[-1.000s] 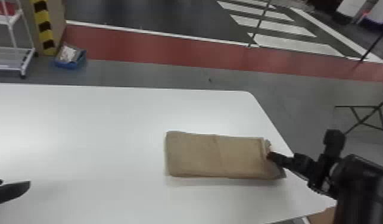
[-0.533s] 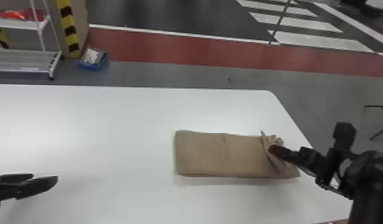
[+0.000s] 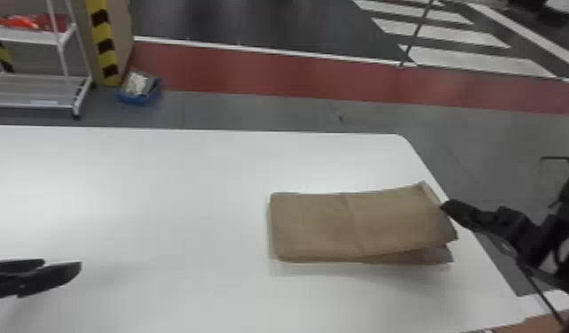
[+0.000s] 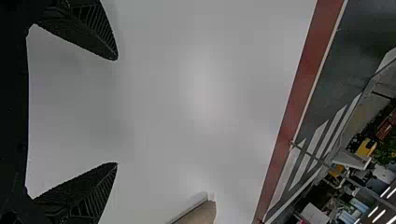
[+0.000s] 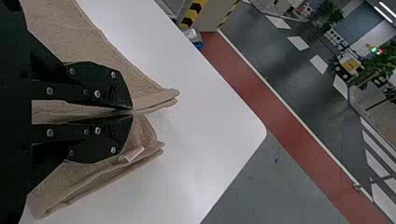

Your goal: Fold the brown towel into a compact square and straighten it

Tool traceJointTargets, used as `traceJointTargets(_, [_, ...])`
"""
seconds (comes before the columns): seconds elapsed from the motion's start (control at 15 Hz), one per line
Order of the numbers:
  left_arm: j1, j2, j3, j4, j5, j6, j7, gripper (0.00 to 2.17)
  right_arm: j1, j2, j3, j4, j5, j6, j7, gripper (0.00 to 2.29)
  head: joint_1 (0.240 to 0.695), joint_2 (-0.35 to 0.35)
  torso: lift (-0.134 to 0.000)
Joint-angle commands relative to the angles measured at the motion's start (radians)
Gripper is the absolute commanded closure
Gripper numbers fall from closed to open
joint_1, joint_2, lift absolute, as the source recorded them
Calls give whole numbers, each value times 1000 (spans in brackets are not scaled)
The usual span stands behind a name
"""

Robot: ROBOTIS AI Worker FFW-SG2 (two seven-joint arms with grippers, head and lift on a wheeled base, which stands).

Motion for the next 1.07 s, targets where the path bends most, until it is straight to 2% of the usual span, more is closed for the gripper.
traceJointTargets(0.0, [-1, -4, -10, 3, -2, -8, 0, 76, 18, -6, -41, 40, -29, -20, -20, 991, 695, -283, -124])
traceJointTargets(0.13, [-3, -9, -14, 3, -2, -8, 3, 76, 35, 5, 4, 86, 13, -90, -22, 991, 695, -311, -124])
traceJointTargets(0.33, [-1, -9, -11, 5, -2, -8, 1, 76, 24, 0, 12, 126, 28, -118, -26, 991, 695, -316, -124])
traceJointTargets(0.47, [-1, -9, -10, 12, -2, -11, 3, 76, 35, 2, 12, 102, 7, -96, -20, 994, 695, -316, -124])
traceJointTargets(0.53, [-1, -9, -10, 12, -2, -11, 1, 76, 34, 2, -24, 51, -32, -63, -19, 994, 695, -314, -124])
traceJointTargets(0.6, [-1, -9, -7, 14, -2, -11, 3, 76, 20, -15, -91, 30, -79, -44, -23, 994, 695, -310, -124])
traceJointTargets(0.67, [-1, -6, -4, 14, 0, -11, 1, 76, 4, -53, -153, 45, -92, -17, -28, 991, 695, -313, -124])
traceJointTargets(0.73, [0, -6, 1, 15, 2, -11, 0, 76, 6, -70, -171, 76, -84, -17, -33, 994, 695, -327, -124])
traceJointTargets(0.8, [0, -6, 1, 18, 2, -14, 0, 76, 31, -69, -148, 106, -62, -56, -33, 991, 695, -346, -124])
traceJointTargets(0.87, [2, -7, -1, 18, 2, -14, -2, 76, 40, -53, -126, 135, -39, -112, -33, 930, 695, -350, -124])
traceJointTargets(1.0, [8, -6, 2, 14, 2, -14, -5, 76, 38, -44, -111, 188, -24, -148, -33, -2, 695, -350, -124])
